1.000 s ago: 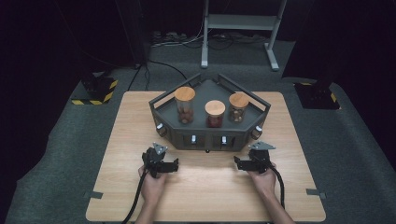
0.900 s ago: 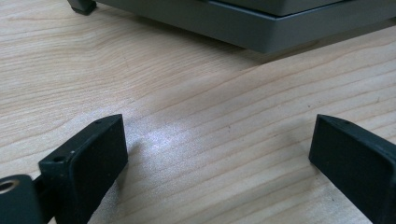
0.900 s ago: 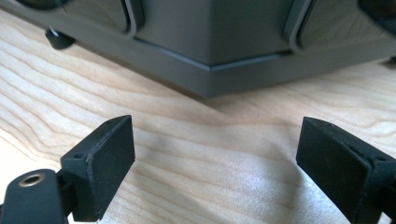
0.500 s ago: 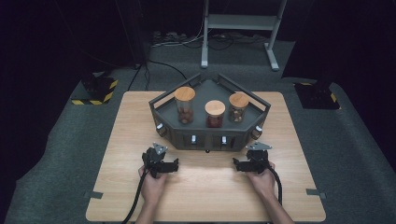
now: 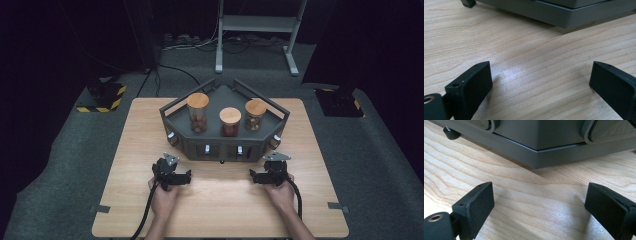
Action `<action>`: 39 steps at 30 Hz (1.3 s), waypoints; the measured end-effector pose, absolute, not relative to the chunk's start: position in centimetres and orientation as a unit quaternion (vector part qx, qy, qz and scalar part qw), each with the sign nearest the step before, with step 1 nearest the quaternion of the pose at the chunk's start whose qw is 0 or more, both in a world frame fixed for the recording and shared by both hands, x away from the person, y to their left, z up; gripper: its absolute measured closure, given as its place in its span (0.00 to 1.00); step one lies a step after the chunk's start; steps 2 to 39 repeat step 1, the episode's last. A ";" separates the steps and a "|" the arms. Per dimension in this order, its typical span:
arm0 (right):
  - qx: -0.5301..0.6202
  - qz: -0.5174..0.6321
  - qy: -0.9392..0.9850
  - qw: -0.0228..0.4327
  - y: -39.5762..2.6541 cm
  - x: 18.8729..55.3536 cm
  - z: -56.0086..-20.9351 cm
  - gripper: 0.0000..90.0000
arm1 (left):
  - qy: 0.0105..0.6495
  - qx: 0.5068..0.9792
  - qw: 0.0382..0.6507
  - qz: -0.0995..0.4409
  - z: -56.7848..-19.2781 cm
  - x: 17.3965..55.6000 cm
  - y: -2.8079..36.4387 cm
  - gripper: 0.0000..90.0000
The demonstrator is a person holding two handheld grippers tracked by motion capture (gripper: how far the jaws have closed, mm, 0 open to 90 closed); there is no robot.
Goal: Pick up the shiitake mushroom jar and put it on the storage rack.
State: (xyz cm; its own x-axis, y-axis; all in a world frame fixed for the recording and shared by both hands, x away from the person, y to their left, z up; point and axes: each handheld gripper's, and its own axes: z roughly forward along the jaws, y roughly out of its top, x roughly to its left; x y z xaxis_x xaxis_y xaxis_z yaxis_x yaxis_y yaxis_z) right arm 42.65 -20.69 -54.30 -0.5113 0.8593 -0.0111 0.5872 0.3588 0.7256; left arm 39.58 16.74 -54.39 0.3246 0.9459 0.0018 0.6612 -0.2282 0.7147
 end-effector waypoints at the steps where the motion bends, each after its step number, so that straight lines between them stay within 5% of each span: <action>1: 0.452 0.341 0.800 0.200 -20.7 42.7 -54.3 0.09 | 0.535 0.750 0.315 0.226 -54.4 39.6 16.7 0.05; 39: 0.452 0.341 0.800 0.200 -20.7 42.7 -54.3 0.09 | 0.535 0.750 0.315 0.226 -54.4 39.6 16.7 0.05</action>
